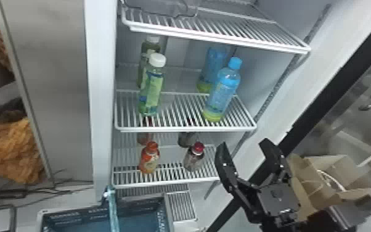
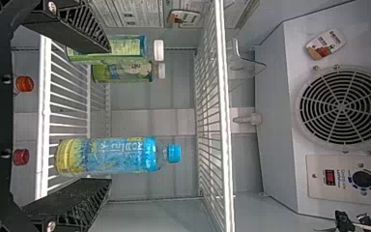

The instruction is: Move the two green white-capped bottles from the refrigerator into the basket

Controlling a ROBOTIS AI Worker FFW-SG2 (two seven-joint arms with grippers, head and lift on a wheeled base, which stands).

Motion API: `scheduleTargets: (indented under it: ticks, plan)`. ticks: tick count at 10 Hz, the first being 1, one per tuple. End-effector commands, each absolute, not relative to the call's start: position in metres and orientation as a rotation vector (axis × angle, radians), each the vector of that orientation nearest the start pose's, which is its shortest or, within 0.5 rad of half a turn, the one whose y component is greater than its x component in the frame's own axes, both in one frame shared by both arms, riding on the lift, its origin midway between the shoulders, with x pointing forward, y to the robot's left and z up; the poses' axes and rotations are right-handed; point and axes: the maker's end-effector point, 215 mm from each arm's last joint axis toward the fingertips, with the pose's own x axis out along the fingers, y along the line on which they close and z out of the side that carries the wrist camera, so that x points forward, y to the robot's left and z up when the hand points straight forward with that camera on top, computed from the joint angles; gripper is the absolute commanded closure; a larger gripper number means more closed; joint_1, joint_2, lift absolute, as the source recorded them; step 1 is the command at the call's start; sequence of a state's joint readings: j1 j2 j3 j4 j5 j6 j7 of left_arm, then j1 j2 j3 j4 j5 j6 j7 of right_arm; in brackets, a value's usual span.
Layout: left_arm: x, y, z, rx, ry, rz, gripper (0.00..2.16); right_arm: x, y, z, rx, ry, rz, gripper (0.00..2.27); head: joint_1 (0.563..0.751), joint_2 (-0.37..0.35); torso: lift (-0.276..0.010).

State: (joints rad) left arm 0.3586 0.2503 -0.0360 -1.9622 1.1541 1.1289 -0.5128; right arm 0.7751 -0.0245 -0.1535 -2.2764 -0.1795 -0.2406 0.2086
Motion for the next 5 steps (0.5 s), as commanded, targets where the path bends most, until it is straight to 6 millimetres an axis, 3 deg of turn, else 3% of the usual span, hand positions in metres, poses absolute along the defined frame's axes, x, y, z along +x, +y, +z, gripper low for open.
scheduleTargets:
  ticks: [1, 5]
  plan:
    - [0.2725, 0.0014, -0.3858, -1.053, 0.893, -1.069, 1.18, 0.3647, -0.2613, -0.2435, 0.028, -0.185, 0.097, 0.08, 0.695, -0.350, -0.004]
    - [0.2719, 0.0025, -0.3869, -1.057, 0.894, -1.064, 1.18, 0.3653, -0.2629, -0.2488, 0.036, -0.172, 0.091, 0.08, 0.695, -0.350, -0.004]
